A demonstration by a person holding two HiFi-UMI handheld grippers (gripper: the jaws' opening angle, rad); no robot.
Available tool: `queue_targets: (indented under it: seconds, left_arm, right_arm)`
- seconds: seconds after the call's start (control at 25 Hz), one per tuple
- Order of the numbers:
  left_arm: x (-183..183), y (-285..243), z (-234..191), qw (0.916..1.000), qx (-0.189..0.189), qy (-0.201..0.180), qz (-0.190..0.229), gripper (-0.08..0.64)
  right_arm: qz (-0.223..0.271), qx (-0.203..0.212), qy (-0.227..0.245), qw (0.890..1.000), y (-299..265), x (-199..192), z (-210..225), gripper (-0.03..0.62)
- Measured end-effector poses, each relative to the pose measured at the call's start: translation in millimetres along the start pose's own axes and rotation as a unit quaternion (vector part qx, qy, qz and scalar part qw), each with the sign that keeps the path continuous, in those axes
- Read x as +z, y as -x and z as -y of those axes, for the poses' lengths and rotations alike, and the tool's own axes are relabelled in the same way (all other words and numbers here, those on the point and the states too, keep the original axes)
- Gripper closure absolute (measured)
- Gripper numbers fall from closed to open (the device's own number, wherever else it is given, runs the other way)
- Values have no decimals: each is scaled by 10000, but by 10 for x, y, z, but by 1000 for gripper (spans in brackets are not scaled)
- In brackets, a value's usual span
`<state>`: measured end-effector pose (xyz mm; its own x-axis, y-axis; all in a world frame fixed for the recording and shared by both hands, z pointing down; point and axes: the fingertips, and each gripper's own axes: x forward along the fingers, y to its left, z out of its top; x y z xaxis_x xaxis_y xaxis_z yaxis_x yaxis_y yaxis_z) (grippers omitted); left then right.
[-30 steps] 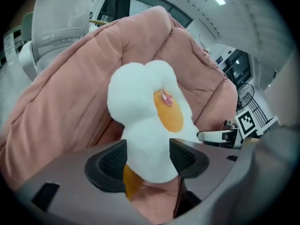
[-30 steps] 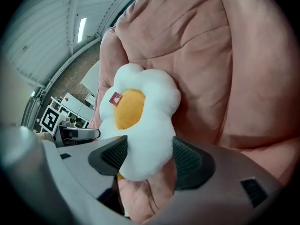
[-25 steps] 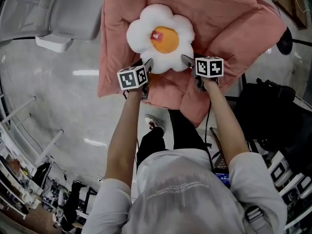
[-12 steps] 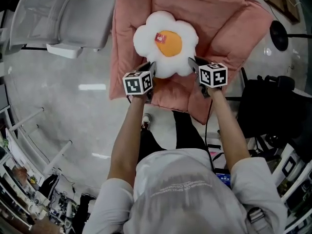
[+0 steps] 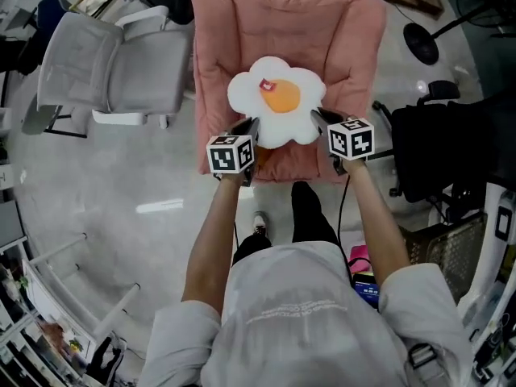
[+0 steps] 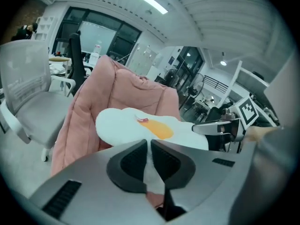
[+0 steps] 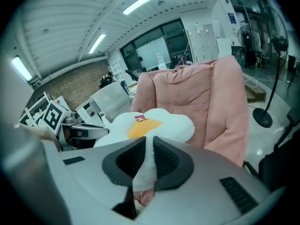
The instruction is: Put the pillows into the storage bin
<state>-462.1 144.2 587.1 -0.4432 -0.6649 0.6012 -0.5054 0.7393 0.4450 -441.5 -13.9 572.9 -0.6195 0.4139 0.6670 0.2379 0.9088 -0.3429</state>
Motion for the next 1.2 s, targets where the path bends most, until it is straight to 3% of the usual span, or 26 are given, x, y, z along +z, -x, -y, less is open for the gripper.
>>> queue_targets:
  seconds: [0.28,0.6,0.72,0.88,1.2]
  left_arm:
    - [-63,749,721,9944,-717,-758,196,527]
    - [-552,897,1953,9720,-1727,-1582,-181,528]
    - [-924,819,2526,9571,-2132,-1898,-488,528]
    - [-1649,753,3346,9291,-2677,-2333,-1035,528]
    - [-3421,646,4916,8842,-3162,-2820,-1967,528]
  right_arm:
    - [821,-598,-123,9948,1104,-270,-521,532]
    - [1398,-1481,-851,9753,2397,-1176,-423,535]
    - [1539,-1870,-1269,9619,2910,-1710,-269,535]
    - [1688,-2380,-1966,9361,3628,-2678,-149,535]
    - [1594,-2916,-2936,8963,4901,-4720,198,535]
